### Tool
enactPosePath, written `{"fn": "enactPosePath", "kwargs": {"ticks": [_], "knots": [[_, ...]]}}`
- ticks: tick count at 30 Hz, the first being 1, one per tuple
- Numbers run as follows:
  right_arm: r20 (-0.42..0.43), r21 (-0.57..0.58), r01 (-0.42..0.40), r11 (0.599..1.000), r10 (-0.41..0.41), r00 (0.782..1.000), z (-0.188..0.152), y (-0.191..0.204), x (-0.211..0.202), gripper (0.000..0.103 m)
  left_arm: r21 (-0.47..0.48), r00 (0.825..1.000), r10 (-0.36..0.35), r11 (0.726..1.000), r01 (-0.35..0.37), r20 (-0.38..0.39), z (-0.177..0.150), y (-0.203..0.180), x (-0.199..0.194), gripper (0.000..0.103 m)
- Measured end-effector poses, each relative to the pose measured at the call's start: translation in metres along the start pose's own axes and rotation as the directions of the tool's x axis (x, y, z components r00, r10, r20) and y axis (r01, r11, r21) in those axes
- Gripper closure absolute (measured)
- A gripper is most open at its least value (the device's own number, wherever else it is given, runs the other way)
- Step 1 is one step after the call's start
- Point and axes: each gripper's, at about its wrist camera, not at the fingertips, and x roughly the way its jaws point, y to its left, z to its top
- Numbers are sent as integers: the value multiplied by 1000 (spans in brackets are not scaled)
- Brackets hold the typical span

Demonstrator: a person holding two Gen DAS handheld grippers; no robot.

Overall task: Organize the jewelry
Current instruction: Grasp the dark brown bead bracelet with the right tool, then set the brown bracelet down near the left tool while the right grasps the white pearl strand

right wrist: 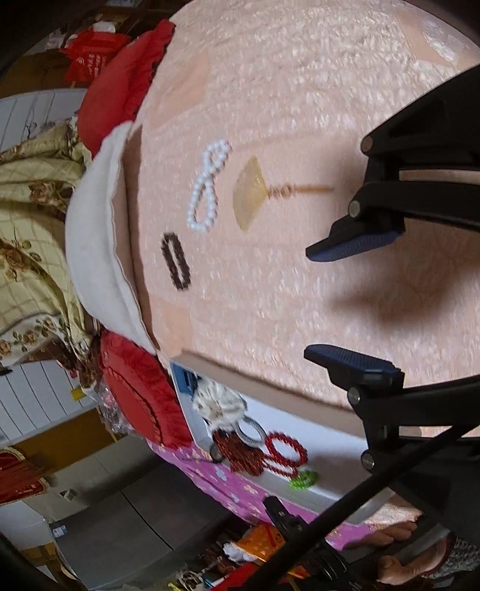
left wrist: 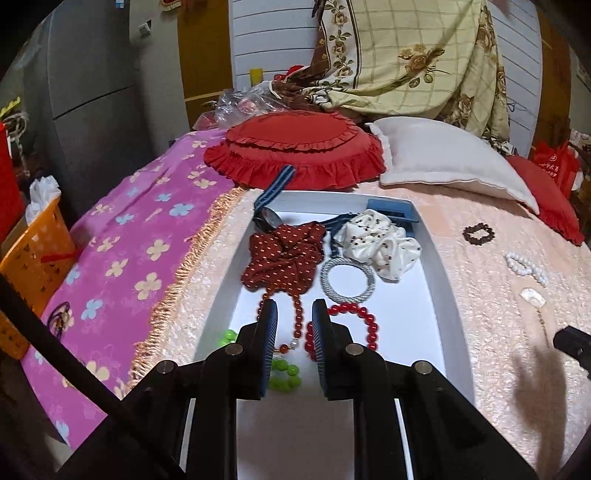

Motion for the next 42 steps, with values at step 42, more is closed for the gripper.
{"fn": "enactPosePath", "kwargs": {"ticks": [42], "knots": [[-305, -147, -93, 985, 45, 951, 26, -7, 81, 86, 109, 981, -184, 976, 189, -61, -22, -65, 1, 97]]}}
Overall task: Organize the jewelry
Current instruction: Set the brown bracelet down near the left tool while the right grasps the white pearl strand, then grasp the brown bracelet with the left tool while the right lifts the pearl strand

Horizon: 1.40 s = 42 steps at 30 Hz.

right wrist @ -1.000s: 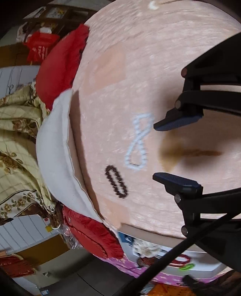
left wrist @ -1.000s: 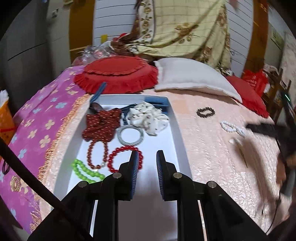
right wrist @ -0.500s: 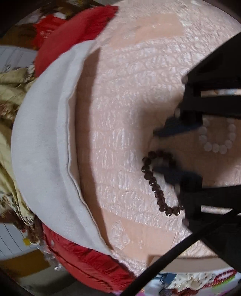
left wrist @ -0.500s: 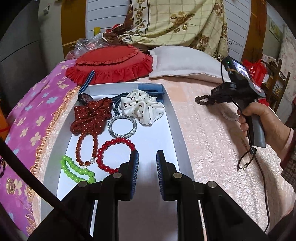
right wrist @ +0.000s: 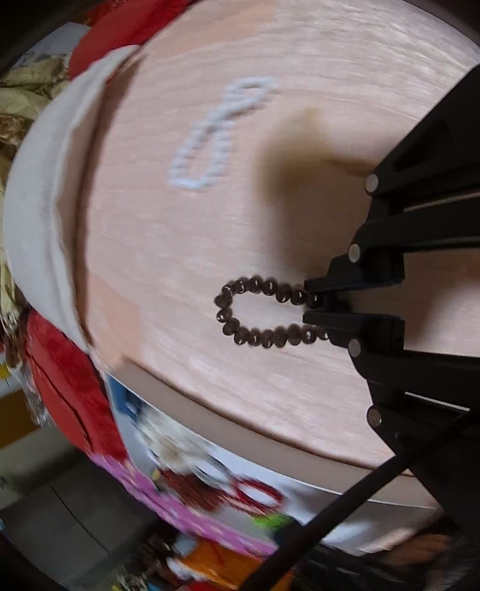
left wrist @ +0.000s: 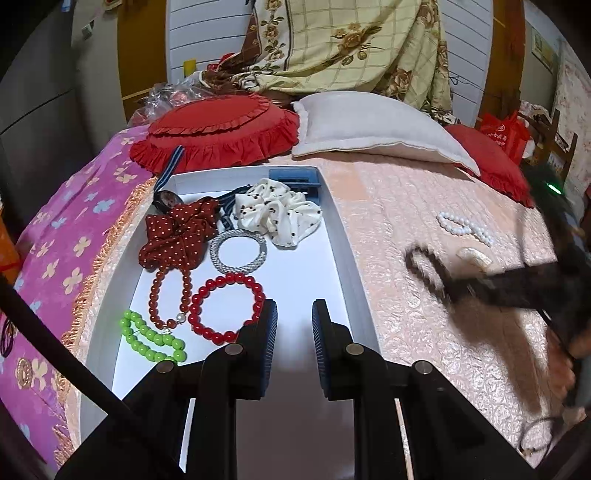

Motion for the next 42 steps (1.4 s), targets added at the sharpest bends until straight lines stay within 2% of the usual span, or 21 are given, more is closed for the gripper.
{"fn": "enactPosePath", "kwargs": {"ticks": [2, 3, 6, 8, 10, 12, 14, 17, 20, 21, 23, 26, 27, 29, 32, 37, 40, 42], "knots": [[10, 38, -41, 998, 41, 999, -10, -15, -17, 72, 5, 1000, -5, 1000, 5, 7, -1, -3, -2, 97], [47, 64, -41, 997, 38, 998, -13, -27, -27, 70, 9, 1000, -9, 1000, 9, 15, -2, -4, -5, 97], [156, 186, 36, 982, -65, 986, -8, -71, -57, 69, 20, 999, -14, 1000, 14, 32, -3, -8, -9, 97], [183, 259, 98, 961, -148, 972, 2, -103, -65, 69, 23, 999, -18, 1000, 17, 32, -2, -9, -9, 97], [183, 282, 147, 948, -203, 962, 15, -123, -62, 69, 24, 999, -24, 999, 24, 26, -2, -9, -8, 97], [163, 286, 172, 943, -225, 961, 29, -131, -51, 69, 23, 999, -26, 999, 25, 21, -1, -9, -7, 97], [156, 287, 151, 946, -202, 967, 41, -135, -42, 69, 21, 999, -28, 999, 27, 17, -1, -9, -6, 97], [165, 267, 137, 954, -186, 969, 59, -130, -31, 67, 14, 999, -37, 999, 36, 10, -1, -8, -5, 97], [132, 224, 157, 962, -189, 973, 77, -120, -12, 68, 17, 999, -42, 999, 42, 5, -1, -8, -3, 97], [120, 210, 175, 962, -203, 972, 82, -117, -5, 68, 18, 999, -47, 999, 47, 3, -1, -9, -3, 97], [89, 200, 247, 948, -269, 959, 86, -116, 6, 92, 21, 998, -59, 998, 59, 2, -1, -11, -4, 97], [59, 215, 285, 934, -304, 951, 78, -121, 1, 94, 37, 997, -76, 996, 76, 7, -1, -15, -9, 97], [55, 225, 290, 930, -310, 949, 73, -124, -2, 94, 31, 994, -109, 994, 109, 7, 0, -16, -13, 97], [55, 269, 264, 926, -289, 956, 53, -134, -14, 94, 25, 991, -132, 991, 131, 14, 2, -20, -20, 97], [63, 359, 164, 919, -199, 978, 10, -150, -36, 94, 12, 985, -174, 985, 174, 0, 7, -33, -28, 97], [104, 408, 28, 912, -77, 992, -55, -153, -60, 93, -11, 956, -281, 960, 281, -88, 21, -69, -23, 97], [168, 412, -42, 910, -30, 985, -87, -152, -69, 93, 26, 955, -261, 963, 267, -139, 31, -98, -4, 97], [204, 423, -86, 902, -3, 979, -99, -157, -73, 93, 51, 948, -242, 965, 258, -208, 38, -115, 20, 97]]}}
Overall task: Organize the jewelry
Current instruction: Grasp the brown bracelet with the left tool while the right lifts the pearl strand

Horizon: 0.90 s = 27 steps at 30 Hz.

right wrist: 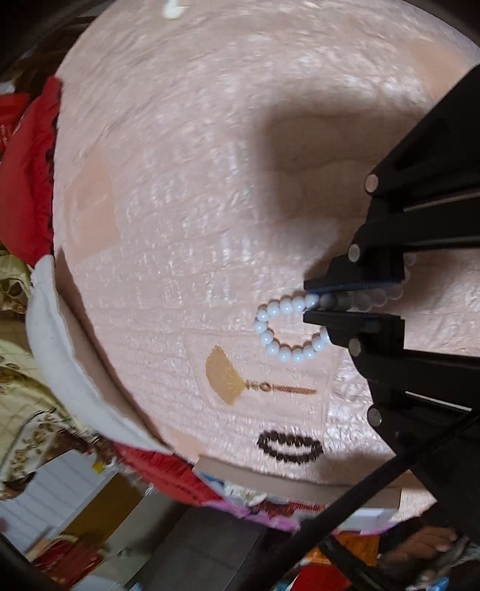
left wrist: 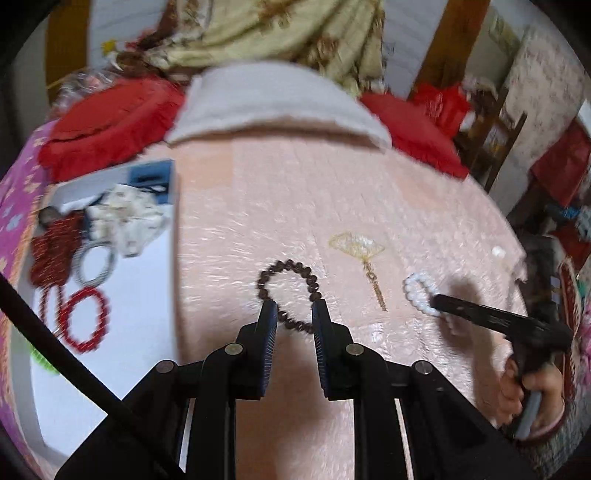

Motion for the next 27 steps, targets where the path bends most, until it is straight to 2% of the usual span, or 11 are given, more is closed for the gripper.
{"fn": "enactPosePath", "kwargs": {"ticks": [2, 5, 9, 11, 13, 16, 19, 20, 21, 24, 27], "knots": [[18, 18, -38, 999, 38, 999, -1, -5, 0, 93, 20, 997, 53, 998, -52, -50, 11, -5, 24, 97], [31, 13, -63, 998, 63, 998, -7, -13, -6, 94, 53, 989, 124, 991, -120, -78, 22, -4, 47, 97], [49, -24, -63, 998, 64, 997, -12, -13, -8, 94, 51, 982, 147, 989, -142, -117, 29, 7, 66, 97], [60, -35, -62, 997, 64, 996, -13, -12, -8, 94, 34, 979, 135, 991, -132, -151, 28, 14, 75, 97], [69, -45, -55, 997, 58, 996, -15, -11, -9, 94, 38, 982, 127, 992, -123, -142, 28, 14, 76, 96], [76, -52, -49, 997, 53, 996, -14, -9, -9, 94, 73, 980, 135, 989, -125, -143, 25, 7, 79, 88], [89, -56, -40, 998, 44, 995, -15, -6, -8, 94, 126, 977, 178, 978, -164, -113, 20, -6, 82, 83], [94, -58, -34, 998, 40, 995, -15, -6, -8, 94, 134, 976, 195, 974, -180, -102, 18, -10, 82, 85], [101, -66, -23, 998, 29, 994, -15, -4, -8, 94, 135, 977, 183, 976, -169, -104, 17, -13, 81, 102], [107, -95, 2, 995, 8, 994, -15, 3, -6, 93, 133, 981, 161, 980, -146, -108, 14, -22, 78, 103], [104, -81, -15, 997, 23, 994, -11, 3, -9, 93, 119, 988, 130, 986, -120, -79, 11, -28, 61, 103]]}}
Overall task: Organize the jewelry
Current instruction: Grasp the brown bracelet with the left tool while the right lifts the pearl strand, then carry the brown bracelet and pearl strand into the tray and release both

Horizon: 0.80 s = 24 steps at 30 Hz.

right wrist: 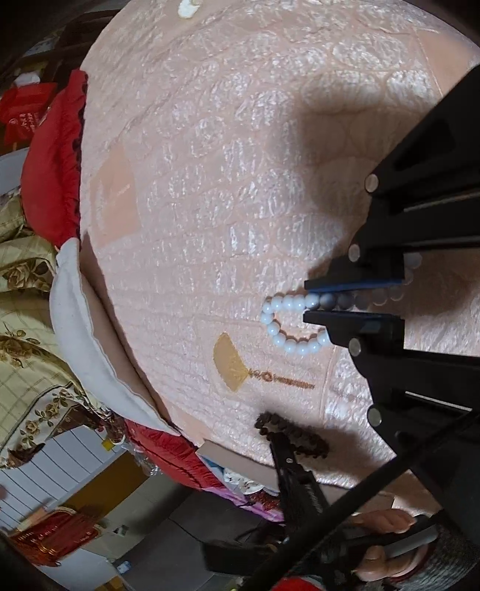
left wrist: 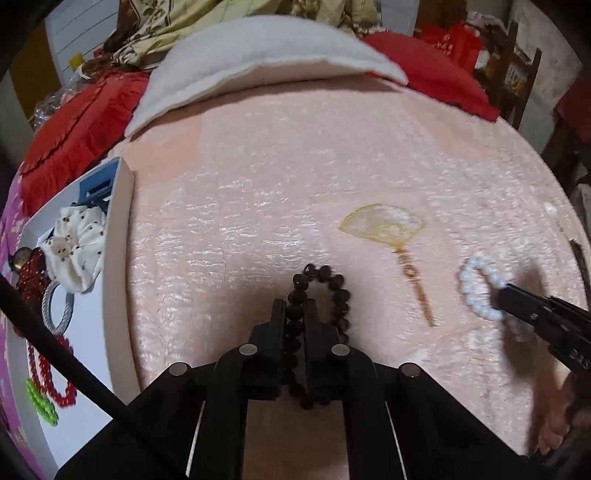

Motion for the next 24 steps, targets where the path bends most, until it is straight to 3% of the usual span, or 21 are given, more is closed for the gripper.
{"fn": "enactPosePath", "kwargs": {"ticks": [4, 10, 16, 24], "knots": [[53, 3, -29, 1000, 29, 998, 8, 7, -22, 93, -42, 995, -79, 996, 82, 67, -5, 4, -43, 103], [118, -42, -48, 998, 53, 992, 19, 34, -56, 93, -73, 977, -115, 989, 130, 177, -22, 18, -115, 103], [123, -62, -52, 997, 60, 991, 22, 56, -76, 93, -131, 968, -92, 983, 125, 235, -40, 53, -162, 103], [119, -213, -83, 973, 110, 987, 22, 137, -92, 93, -253, 968, -27, 963, 92, 249, -75, 114, -181, 103]]}}
